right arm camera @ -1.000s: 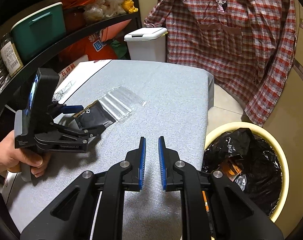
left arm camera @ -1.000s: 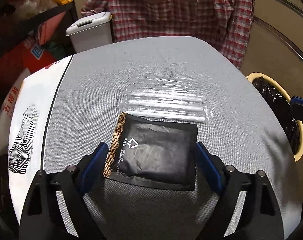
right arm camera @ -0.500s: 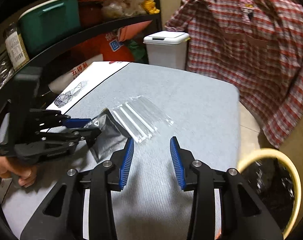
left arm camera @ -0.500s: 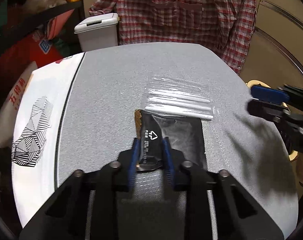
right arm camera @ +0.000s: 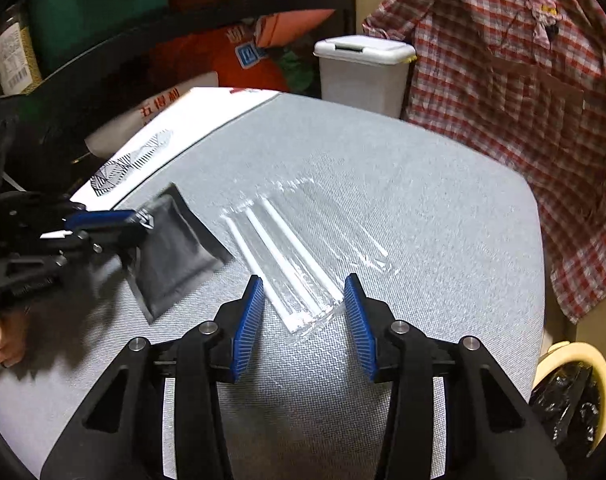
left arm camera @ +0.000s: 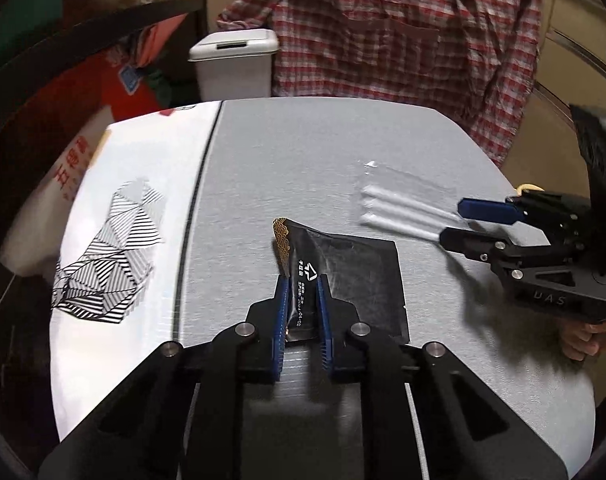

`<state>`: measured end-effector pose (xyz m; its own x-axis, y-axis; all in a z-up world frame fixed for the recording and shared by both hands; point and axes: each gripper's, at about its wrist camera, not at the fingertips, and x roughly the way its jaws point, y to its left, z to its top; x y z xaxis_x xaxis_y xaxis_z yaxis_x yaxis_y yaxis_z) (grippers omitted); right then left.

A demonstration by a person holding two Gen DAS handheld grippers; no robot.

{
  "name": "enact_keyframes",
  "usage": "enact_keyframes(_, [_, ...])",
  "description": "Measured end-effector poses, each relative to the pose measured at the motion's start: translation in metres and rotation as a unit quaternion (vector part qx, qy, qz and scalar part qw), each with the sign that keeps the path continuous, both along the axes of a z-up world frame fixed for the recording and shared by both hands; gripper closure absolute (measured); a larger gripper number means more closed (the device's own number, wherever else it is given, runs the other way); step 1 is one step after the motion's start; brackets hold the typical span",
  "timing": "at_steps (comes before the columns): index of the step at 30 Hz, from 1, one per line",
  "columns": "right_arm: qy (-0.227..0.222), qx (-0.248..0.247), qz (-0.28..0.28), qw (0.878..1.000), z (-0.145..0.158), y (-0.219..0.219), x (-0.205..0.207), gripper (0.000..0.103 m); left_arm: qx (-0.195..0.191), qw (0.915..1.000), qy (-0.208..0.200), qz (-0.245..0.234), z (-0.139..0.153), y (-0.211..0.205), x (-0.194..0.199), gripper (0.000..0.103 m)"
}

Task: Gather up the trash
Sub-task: 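Grasp the black foil pouch with the left tool while the right tool grasps the clear straws, then carry the black pouch with the left tool while the right tool carries the straws over the bin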

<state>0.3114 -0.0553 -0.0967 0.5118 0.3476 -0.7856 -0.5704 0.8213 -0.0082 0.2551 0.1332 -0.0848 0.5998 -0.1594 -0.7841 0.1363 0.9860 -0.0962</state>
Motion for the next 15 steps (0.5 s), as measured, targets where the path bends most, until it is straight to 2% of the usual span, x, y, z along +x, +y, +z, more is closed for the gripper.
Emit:
enact_keyframes(2, [-0.005, -0.007, 0.004, 1.000, -0.001, 0.001, -0.001, 0.062, -0.004, 1.0000, 0.002, 0.008, -0.001, 0.006, 0.001, 0.089])
enact_keyframes(4, [-0.011, -0.016, 0.011, 1.000, -0.001, 0.002, -0.004, 0.074, -0.007, 0.9999, 0.003, 0.014, -0.001, 0.009, 0.001, 0.089])
enact_keyframes(6, [-0.018, -0.028, 0.014, 0.999, -0.001, 0.003, -0.006, 0.093, -0.010, 0.9998, 0.002, 0.019, 0.000, 0.013, 0.001, 0.089])
enact_keyframes(7, [-0.021, -0.032, 0.014, 0.999, -0.001, 0.002, -0.006, 0.096, -0.010, 0.9997, 0.002, 0.020, 0.001, 0.014, 0.001, 0.089])
enact_keyframes(15, [-0.040, -0.024, 0.005, 0.999, 0.025, -0.015, -0.020, 0.098, -0.018, 0.9994, -0.010, 0.027, 0.017, 0.013, -0.005, 0.093])
